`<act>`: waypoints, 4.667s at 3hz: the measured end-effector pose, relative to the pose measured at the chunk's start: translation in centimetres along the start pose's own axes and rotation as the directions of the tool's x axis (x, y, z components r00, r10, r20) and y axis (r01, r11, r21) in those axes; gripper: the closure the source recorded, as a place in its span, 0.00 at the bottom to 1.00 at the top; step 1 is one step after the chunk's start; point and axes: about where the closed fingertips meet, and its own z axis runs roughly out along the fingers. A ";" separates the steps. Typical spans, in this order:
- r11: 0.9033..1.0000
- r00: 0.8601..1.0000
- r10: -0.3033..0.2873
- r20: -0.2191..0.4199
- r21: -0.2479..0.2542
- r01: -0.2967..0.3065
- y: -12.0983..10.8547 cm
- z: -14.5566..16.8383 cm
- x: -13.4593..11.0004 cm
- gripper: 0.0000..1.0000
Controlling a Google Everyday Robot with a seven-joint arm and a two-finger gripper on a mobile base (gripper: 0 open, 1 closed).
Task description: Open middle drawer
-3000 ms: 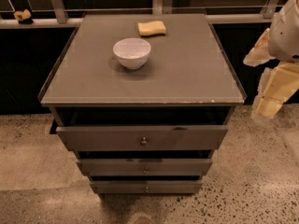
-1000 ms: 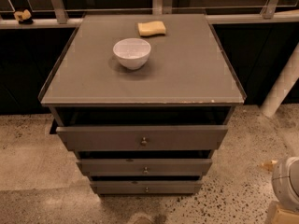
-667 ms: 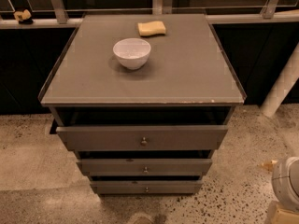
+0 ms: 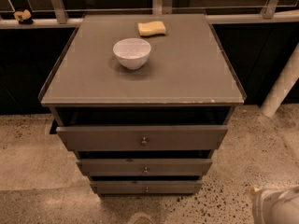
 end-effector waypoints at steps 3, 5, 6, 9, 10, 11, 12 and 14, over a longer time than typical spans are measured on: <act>0.980 0.989 -0.143 -0.025 0.133 0.145 1.1 8.3 -3.6 0.00; 0.977 0.989 -0.140 -0.055 0.152 0.146 1.4 8.3 -2.9 0.00; 0.974 0.985 -0.142 -0.098 0.162 0.157 1.0 10.0 -3.0 0.00; 0.944 0.978 -0.175 -0.110 0.263 0.198 -3.4 16.7 -8.6 0.00; 0.945 0.979 -0.176 -0.103 0.260 0.197 -3.6 17.0 -8.6 0.00; 0.939 0.972 -0.234 -0.038 0.251 0.236 -5.6 18.5 -9.8 0.00; 0.920 0.940 -0.337 0.055 0.233 0.316 -7.8 20.2 -11.5 0.00; 0.883 0.896 -0.433 0.099 0.248 0.399 -9.1 21.3 -12.6 0.00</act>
Offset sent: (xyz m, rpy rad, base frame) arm 0.0300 0.0288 -0.1429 -0.1546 -0.1712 0.1231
